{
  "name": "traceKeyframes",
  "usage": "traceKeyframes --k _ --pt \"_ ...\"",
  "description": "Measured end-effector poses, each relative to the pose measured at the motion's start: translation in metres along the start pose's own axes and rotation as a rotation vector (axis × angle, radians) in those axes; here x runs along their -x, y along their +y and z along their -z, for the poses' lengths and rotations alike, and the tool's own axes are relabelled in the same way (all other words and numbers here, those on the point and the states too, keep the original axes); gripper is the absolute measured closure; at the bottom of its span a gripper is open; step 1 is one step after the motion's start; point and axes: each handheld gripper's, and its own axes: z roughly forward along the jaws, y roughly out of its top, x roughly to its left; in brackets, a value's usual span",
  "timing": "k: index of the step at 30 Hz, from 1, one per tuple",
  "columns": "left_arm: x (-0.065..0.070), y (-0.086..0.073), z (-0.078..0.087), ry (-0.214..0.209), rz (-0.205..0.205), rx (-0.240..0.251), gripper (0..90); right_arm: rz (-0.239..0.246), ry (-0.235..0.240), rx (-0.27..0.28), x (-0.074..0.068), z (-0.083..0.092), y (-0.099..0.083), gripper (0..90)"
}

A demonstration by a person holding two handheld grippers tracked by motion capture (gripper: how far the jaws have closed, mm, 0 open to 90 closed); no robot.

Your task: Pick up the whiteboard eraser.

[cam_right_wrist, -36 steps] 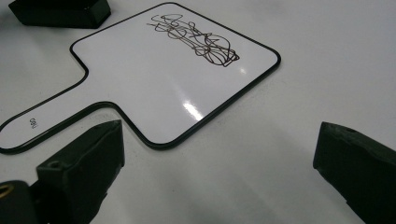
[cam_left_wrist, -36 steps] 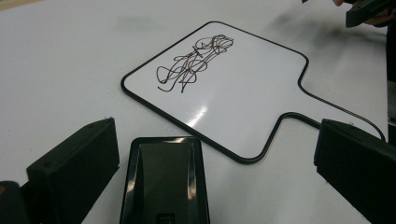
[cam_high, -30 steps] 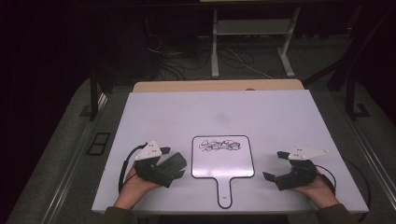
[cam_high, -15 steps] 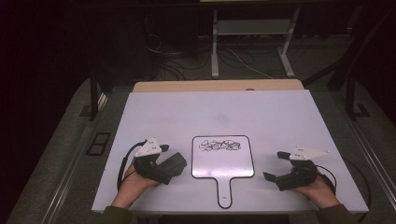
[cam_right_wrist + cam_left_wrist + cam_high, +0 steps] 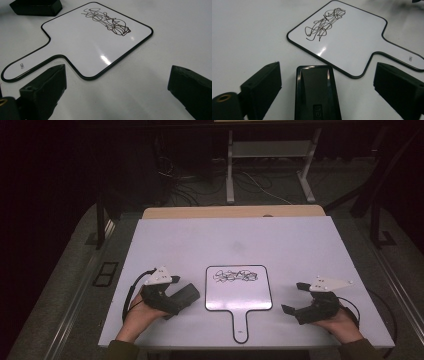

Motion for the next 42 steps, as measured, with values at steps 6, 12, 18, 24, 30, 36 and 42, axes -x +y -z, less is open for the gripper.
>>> traceKeyframes --k 6,12,18,24,30,36,42 --pt "0.0 -0.001 -0.001 0.004 -0.004 -0.052 14.3 0.0 0.002 -0.002 0.0 0.0 0.0 0.9" --pt "0.0 -0.003 -0.005 0.016 -0.012 -0.108 16.9 0.0 0.001 -0.004 0.0 0.0 0.0 0.8" --pt "0.001 -0.004 -0.009 0.022 -0.018 -0.152 18.2 0.003 0.003 -0.006 0.0 -0.001 0.0 0.9" --pt "0.001 -0.008 -0.013 0.031 -0.022 -0.215 20.3 0.003 0.004 -0.006 0.0 -0.001 0.0 0.8" --pt "-0.001 -0.012 -0.014 0.045 -0.002 -0.253 24.2 0.004 0.006 -0.007 0.0 -0.001 0.0 0.9" --pt "-0.004 -0.015 -0.013 0.052 0.003 -0.266 30.3 0.004 0.01 -0.01 0.0 -0.001 -0.001 0.8" --pt "-0.003 -0.016 -0.014 0.058 0.011 -0.272 36.3 0.007 0.01 -0.012 0.0 -0.001 -0.001 0.9"
